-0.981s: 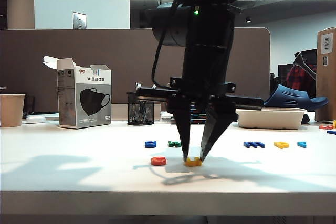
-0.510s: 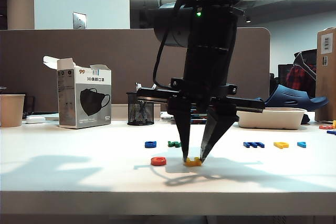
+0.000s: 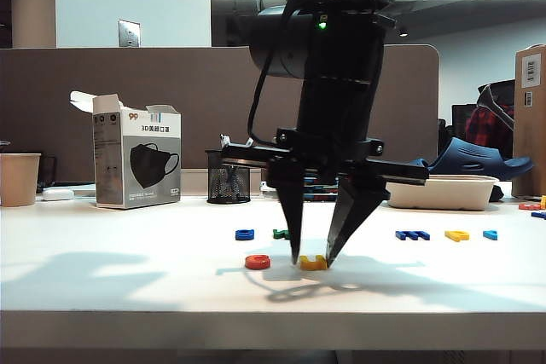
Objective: Select the appropriate letters from the row of letter magnets placed on the table to arrange into the word "cup".
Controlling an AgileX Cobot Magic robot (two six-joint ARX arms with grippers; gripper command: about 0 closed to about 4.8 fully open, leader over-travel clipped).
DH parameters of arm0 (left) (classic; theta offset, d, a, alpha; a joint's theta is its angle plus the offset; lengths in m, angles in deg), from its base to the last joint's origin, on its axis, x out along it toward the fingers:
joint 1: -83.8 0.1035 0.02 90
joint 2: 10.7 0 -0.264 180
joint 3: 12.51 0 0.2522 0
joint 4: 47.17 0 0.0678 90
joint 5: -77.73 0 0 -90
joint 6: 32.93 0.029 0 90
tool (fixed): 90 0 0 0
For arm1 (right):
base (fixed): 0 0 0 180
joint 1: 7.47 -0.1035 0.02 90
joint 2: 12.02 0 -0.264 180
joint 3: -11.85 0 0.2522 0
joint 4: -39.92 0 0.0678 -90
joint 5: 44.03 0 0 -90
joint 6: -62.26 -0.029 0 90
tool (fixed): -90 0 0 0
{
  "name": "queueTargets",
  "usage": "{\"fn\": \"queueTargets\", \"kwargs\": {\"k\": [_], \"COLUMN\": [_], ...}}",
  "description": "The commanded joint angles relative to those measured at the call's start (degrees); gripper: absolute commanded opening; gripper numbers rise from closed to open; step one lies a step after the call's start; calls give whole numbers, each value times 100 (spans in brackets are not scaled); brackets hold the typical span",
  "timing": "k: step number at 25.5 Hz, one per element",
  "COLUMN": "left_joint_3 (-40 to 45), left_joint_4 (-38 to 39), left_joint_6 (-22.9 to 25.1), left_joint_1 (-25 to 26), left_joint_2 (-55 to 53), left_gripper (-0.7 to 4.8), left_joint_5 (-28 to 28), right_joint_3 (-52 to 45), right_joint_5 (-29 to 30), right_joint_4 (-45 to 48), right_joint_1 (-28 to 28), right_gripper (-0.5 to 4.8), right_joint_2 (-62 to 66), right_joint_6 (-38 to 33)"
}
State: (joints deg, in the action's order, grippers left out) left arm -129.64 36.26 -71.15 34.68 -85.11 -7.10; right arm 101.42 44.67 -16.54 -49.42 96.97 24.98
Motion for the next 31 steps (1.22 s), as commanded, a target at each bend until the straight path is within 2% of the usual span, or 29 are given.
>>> {"fn": "queueTargets", "kwargs": {"k": [1,4,14,18,31], "left_joint_3": [-26,-26,-26,-26,-26], "left_joint_4": [-35,-35,-35,-35,-35], "left_joint_6": [26,24,26,24,24], "left_joint_1": [-4,-4,-4,-4,-4], "left_joint_2": [15,15,15,15,15], "left_gripper": [-5,-5,-5,-5,-5], "left_joint_5": [15,15,15,15,15], "right_joint_3": [-22,-22,-13,63,160], "right_joint_5": [-4,-4,2,48,131], "right_joint_4": [-33,-35,-33,-52,-129], "right_joint_1": [-2,-2,2,4,22], "right_gripper": [160,183,186,226,225], "right_joint_2": [26,26,22,22,-50], "right_joint_6": [-22,-22,-22,-20,-15]}}
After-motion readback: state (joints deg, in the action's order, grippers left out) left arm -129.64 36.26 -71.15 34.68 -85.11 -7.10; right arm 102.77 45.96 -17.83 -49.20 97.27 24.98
